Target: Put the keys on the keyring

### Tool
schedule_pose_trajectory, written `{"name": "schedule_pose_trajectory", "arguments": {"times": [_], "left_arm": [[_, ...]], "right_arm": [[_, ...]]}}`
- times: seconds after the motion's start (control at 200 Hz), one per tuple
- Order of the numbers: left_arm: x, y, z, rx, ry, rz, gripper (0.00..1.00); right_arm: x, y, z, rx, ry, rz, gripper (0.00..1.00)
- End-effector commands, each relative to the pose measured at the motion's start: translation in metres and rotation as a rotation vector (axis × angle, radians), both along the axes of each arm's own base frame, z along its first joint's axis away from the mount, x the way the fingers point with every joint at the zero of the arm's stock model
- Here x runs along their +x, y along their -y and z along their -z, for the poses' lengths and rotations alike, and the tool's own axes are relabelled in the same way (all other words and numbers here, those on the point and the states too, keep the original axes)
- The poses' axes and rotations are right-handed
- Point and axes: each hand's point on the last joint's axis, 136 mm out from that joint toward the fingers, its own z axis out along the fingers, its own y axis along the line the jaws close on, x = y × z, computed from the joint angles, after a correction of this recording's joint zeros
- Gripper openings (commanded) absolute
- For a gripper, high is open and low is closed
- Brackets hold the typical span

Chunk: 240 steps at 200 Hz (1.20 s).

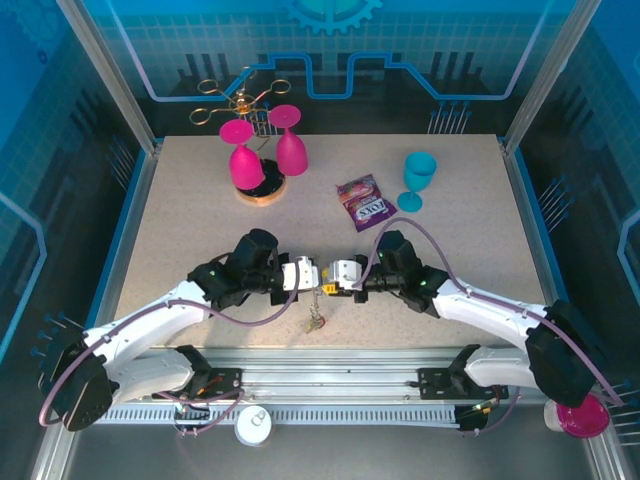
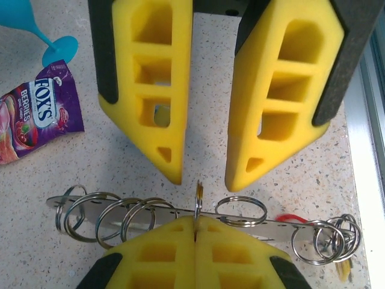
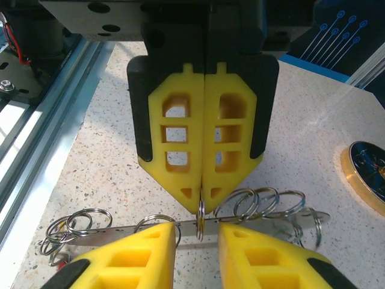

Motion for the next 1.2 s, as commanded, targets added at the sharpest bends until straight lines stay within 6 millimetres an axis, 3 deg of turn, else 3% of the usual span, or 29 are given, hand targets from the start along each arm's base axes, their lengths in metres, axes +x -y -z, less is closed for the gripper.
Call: {"name": "schedule_pose_trajectory", "arguments": {"times": [0.0,0.255,0.37,0.505,0.635,0.7,1.026,1.196], "left_arm": [[-0.001,0.009,-0.019,-0.035,0.028,0.051,0.0],[-0.002,0.012,-0.021,-0.038,0.015,0.062,0.0],[-0.002,0.013,-0.022,-0.041,0.006,0.057,0.0],[-0.001,0.009,-0.024,-0.057,0.008,0.031,0.0],[-0.001,0.001,-0.023,-0.116,0.0,-0.009,0.28],[-0.001,-0.004,-0.022,-0.148,-0.005,-0.035,0.35],[-0.007,-0.024,-0.038,-0.318,0.007,-0.15,0.38],[-0.011,-0.022,-0.036,-0.331,-0.032,-0.143,0.38]], "right_arm": [[-0.001,-0.01,-0.01,0.037,0.007,-0.021,0.26],[0.001,-0.016,-0.014,0.071,0.009,-0.028,0.14],[-0.001,-0.017,-0.015,0.083,0.005,-0.037,0.0],[-0.002,-0.011,-0.021,0.133,-0.021,-0.04,0.0],[-0.004,-0.003,-0.03,0.194,-0.053,-0.057,0.0],[-0.005,0.001,-0.032,0.206,-0.067,-0.065,0.0],[-0.002,0.01,-0.033,0.22,-0.083,-0.035,0.0],[-0.002,0.01,-0.033,0.22,-0.087,-0.032,0.0]]}}
